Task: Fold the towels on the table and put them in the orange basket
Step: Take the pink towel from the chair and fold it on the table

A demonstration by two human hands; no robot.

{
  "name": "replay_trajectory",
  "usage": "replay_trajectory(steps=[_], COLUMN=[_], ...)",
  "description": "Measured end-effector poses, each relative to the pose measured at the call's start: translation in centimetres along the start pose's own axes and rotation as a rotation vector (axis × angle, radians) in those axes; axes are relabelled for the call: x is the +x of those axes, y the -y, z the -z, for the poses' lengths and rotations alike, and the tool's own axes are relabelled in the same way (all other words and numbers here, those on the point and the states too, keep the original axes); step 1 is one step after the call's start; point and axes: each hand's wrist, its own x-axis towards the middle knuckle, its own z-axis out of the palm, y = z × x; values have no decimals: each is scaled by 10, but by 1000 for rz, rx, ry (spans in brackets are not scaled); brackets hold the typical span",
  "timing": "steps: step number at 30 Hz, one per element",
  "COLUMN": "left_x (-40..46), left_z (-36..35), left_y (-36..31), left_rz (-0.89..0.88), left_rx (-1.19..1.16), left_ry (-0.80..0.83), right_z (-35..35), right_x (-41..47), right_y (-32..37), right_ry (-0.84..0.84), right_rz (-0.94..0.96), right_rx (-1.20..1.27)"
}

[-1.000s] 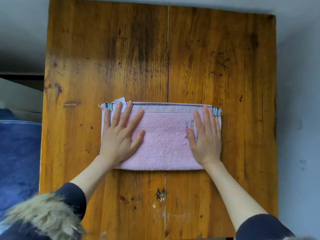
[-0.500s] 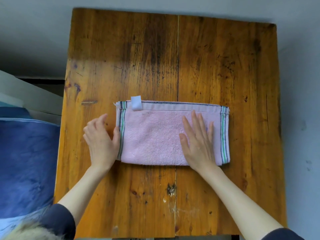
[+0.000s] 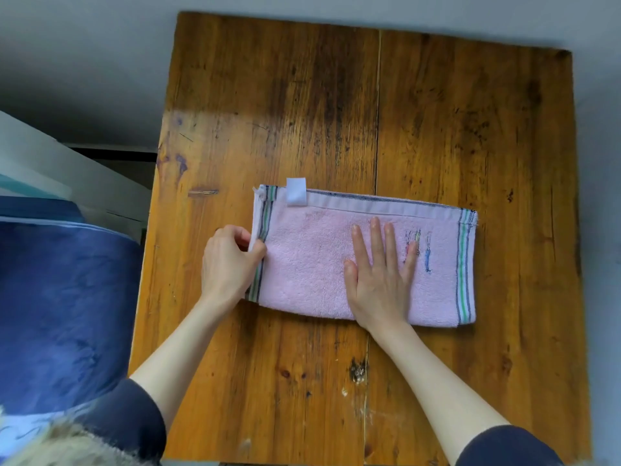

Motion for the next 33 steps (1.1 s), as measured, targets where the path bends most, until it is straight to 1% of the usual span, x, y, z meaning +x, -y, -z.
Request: replay_trajectory(steps=[2,5,10,13,15,17,19,20,23,26,28,33], left_x=[7,23,35,25,17,6,-9,-16,-37,-55,-65,-74], left_z=[11,28,52,59,66,68,65,60,34,-8,-40,-102], left_y=[-5,-12,-32,-43,-53,-67,-87,-98,-132,-158,-167,-168], left_rz=[11,34,143,251,286,234,170,145,103,52,31,-5], left_rx=[-64,-92,-218,-309,-387,-432,-490,-521,-569,-536,-455,-173], left_ry=[-1,23,187,251,270,257,239,238,259,265,260,222], right_z=[-1,-3,1,7,18,31,42,46,53,57,56,47], right_x=[4,16,25,25,22,11,-6,-15,-40,-56,-62,-68], right_y=[8,25,33,28,19,6,-9,-19,-50,-79,-93,-112], right_ry=[15,10,36,74,74,-8,-120,-151,-163,-229,-227,-63], right_rz=[-8,-39,-48,5,71,93,31,-14,-114,-98,-80,-126], right_rx=[-7,7,4,44,129,278,478,557,684,674,662,738])
